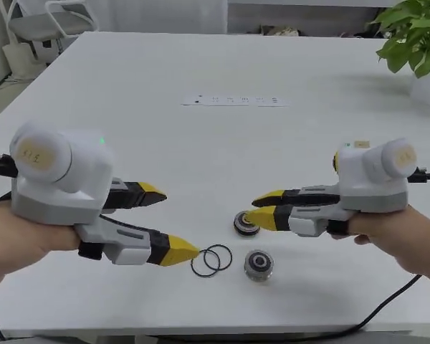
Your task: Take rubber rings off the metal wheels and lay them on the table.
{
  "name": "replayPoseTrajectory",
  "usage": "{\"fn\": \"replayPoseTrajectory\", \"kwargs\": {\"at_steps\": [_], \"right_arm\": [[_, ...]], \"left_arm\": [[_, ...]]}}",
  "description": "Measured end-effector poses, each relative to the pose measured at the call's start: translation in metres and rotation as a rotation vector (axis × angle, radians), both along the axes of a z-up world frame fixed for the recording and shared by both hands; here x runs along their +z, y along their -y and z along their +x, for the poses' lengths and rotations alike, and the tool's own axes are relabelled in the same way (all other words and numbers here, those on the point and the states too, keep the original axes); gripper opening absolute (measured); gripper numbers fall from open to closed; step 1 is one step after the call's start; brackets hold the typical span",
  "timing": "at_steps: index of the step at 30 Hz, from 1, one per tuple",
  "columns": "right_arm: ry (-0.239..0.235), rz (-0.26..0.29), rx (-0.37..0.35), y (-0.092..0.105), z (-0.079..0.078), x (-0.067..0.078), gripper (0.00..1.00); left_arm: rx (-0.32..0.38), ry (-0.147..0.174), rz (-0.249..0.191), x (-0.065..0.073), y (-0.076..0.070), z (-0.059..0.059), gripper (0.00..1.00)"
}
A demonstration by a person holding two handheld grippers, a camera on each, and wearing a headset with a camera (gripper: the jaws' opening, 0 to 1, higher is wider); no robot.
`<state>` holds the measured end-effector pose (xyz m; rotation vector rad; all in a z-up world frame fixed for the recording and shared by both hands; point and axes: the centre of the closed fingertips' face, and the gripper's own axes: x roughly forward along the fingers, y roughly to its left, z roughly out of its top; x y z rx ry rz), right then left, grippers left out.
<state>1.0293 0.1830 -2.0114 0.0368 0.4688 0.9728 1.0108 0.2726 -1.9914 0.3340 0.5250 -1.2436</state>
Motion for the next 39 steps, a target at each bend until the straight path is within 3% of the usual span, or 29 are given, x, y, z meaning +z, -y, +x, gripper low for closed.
{"fn": "replayPoseTrajectory", "kwargs": {"at_steps": [19, 36, 39], "right_arm": [[-0.004, -0.018, -0.059, 0.02, 0.001, -0.016, 0.22], [0.0, -0.074, -0.081, 0.035, 0.008, -0.037, 0.25], [-0.001, -0.077, -0.084, 0.036, 0.009, -0.04, 0.26]], "left_arm": [[-0.017, -0.022, 0.018, -0.015, 0.022, 0.015, 0.56], [-0.034, -0.039, 0.026, -0.029, 0.043, 0.028, 0.48], [-0.041, -0.024, 0.028, -0.032, 0.046, 0.03, 0.44]]}}
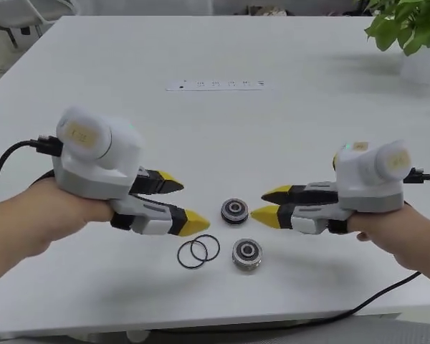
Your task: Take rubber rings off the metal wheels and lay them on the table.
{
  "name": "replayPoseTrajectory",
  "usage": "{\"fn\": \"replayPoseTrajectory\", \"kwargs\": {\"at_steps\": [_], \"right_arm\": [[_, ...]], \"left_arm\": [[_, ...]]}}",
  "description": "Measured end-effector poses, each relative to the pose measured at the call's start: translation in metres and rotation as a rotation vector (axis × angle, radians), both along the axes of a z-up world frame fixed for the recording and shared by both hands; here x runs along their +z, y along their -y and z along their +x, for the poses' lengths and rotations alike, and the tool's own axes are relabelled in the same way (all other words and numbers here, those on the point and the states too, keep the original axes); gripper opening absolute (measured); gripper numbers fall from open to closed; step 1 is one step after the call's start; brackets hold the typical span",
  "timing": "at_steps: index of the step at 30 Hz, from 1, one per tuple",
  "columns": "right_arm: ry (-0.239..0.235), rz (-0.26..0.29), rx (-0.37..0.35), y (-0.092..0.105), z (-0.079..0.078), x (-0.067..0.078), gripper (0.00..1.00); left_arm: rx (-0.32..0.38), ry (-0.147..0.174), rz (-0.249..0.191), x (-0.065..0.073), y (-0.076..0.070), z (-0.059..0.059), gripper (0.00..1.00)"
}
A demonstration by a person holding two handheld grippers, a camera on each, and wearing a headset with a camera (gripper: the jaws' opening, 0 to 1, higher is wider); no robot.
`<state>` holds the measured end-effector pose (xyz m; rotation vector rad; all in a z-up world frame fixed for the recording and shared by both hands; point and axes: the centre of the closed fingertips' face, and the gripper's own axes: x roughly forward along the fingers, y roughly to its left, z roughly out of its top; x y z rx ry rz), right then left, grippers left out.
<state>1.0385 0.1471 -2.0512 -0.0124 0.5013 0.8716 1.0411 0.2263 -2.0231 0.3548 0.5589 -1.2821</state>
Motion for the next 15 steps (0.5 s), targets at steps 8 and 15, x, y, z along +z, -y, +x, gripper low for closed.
{"fn": "replayPoseTrajectory", "kwargs": {"at_steps": [8, 15], "right_arm": [[-0.003, -0.018, 0.001, 0.001, 0.0, -0.007, 0.26], [-0.004, -0.027, 0.001, 0.003, 0.003, -0.015, 0.27]], "left_arm": [[-0.008, -0.004, 0.0, -0.006, 0.009, 0.003, 0.4], [-0.025, -0.003, 0.002, -0.011, 0.021, 0.006, 0.37]]}}
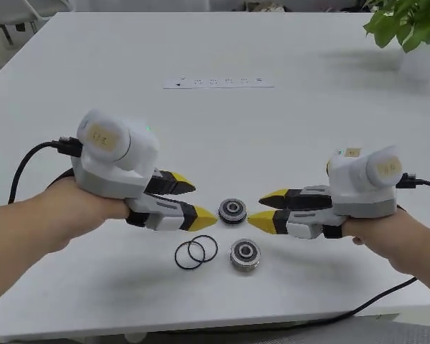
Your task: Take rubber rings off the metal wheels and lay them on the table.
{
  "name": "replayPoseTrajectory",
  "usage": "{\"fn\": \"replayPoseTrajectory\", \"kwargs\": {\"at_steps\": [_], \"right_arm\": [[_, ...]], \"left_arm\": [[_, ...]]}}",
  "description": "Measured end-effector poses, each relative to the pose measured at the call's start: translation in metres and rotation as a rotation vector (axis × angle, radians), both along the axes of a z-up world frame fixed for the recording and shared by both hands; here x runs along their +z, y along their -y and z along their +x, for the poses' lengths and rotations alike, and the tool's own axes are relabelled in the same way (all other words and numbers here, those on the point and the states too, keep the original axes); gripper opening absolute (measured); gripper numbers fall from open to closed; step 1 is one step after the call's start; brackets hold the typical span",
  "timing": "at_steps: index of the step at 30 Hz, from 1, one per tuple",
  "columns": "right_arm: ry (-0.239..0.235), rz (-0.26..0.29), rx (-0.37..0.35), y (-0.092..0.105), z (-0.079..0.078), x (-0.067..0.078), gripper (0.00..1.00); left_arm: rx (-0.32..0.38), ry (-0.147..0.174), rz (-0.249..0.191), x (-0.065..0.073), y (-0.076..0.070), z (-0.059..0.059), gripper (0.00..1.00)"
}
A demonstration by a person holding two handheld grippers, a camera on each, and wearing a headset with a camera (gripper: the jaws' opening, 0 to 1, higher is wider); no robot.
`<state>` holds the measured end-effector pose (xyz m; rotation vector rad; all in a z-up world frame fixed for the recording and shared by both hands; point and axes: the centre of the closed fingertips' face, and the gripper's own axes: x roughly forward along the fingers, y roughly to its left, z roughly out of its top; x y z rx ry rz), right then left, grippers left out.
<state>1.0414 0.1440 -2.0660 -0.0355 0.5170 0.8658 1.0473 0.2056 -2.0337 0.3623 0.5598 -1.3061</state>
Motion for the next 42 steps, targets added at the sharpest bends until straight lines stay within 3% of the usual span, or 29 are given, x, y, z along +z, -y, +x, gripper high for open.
{"fn": "replayPoseTrajectory", "kwargs": {"at_steps": [15, 31, 42], "right_arm": [[-0.008, 0.0, 0.005, -0.001, -0.001, -0.004, 0.28], [-0.011, -0.006, 0.009, -0.001, -0.002, -0.008, 0.28], [-0.01, -0.014, 0.018, -0.004, -0.004, -0.01, 0.28]], "left_arm": [[-0.048, 0.003, 0.025, -0.015, 0.023, 0.0, 0.3], [-0.07, 0.0, 0.042, -0.027, 0.037, 0.003, 0.22], [-0.075, 0.026, 0.058, -0.033, 0.043, 0.005, 0.16]]}}
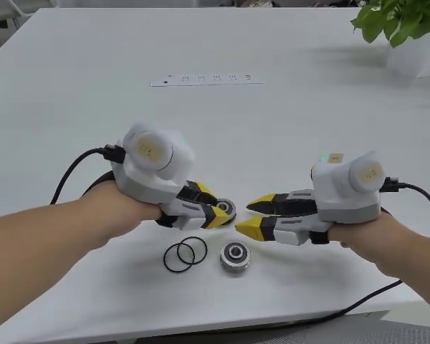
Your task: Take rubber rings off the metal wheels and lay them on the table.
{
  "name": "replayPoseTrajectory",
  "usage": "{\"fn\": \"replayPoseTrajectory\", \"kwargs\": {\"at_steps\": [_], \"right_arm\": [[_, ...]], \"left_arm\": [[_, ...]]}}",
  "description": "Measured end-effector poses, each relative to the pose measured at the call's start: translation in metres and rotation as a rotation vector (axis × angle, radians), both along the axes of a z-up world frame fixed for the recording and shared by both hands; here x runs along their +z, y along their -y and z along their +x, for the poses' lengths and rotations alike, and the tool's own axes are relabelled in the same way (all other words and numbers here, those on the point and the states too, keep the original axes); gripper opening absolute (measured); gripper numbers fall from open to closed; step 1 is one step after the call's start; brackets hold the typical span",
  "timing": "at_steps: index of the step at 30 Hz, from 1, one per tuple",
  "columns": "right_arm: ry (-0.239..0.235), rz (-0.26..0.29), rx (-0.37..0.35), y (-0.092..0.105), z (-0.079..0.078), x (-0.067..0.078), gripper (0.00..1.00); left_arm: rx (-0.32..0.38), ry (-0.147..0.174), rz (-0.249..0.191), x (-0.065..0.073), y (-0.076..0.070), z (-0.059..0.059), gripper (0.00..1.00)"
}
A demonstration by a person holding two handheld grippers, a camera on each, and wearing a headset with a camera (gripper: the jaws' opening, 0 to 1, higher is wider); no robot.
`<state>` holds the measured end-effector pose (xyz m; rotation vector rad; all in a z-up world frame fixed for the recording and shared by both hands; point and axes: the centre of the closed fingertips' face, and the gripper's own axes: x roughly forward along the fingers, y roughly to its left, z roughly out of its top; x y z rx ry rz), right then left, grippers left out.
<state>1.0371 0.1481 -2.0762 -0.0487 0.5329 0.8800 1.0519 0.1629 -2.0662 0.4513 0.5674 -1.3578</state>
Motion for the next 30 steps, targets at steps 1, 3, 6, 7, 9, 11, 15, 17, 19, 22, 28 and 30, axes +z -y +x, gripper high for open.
{"fn": "replayPoseTrajectory", "kwargs": {"at_steps": [1, 3, 6, 7, 9, 11, 15, 17, 19, 22, 28, 30], "right_arm": [[0.001, -0.001, 0.0, 0.0, 0.0, 0.0, 0.28], [0.001, 0.0, -0.001, 0.0, 0.001, -0.001, 0.28], [0.0, 0.003, -0.002, 0.0, 0.001, -0.001, 0.28], [0.001, 0.004, -0.002, 0.0, 0.001, 0.0, 0.27], [0.004, 0.004, -0.001, -0.001, 0.002, 0.0, 0.27], [0.005, 0.006, -0.001, -0.002, 0.002, 0.001, 0.27], [0.008, 0.005, 0.0, -0.003, 0.004, 0.001, 0.27], [0.01, 0.006, 0.002, -0.006, 0.005, 0.001, 0.27], [0.012, 0.01, 0.006, -0.009, 0.006, 0.002, 0.27], [0.02, 0.007, 0.007, -0.013, 0.009, 0.002, 0.27], [0.035, -0.007, 0.024, -0.023, 0.013, 0.002, 0.28], [0.052, -0.028, 0.03, -0.025, 0.015, 0.0, 0.28]], "left_arm": [[-0.002, 0.007, 0.003, 0.0, 0.001, 0.0, 0.15], [-0.005, 0.025, 0.012, -0.001, 0.002, 0.001, 0.12], [0.0, 0.039, 0.015, -0.001, 0.002, 0.004, 0.1], [0.001, 0.04, 0.014, -0.001, 0.002, 0.004, 0.1], [-0.001, 0.046, 0.013, -0.001, 0.002, 0.004, 0.1], [-0.001, 0.046, 0.012, -0.001, 0.002, 0.005, 0.1], [0.009, 0.056, 0.005, 0.0, 0.002, 0.005, 0.09], [0.005, 0.067, 0.004, -0.003, 0.005, 0.005, 0.08], [0.01, 0.061, 0.003, -0.004, 0.005, 0.005, 0.08], [0.011, 0.06, 0.001, -0.006, 0.006, 0.006, 0.08], [0.015, 0.058, -0.002, -0.006, 0.005, 0.007, 0.08], [0.018, 0.057, -0.006, -0.006, 0.005, 0.007, 0.08]]}}
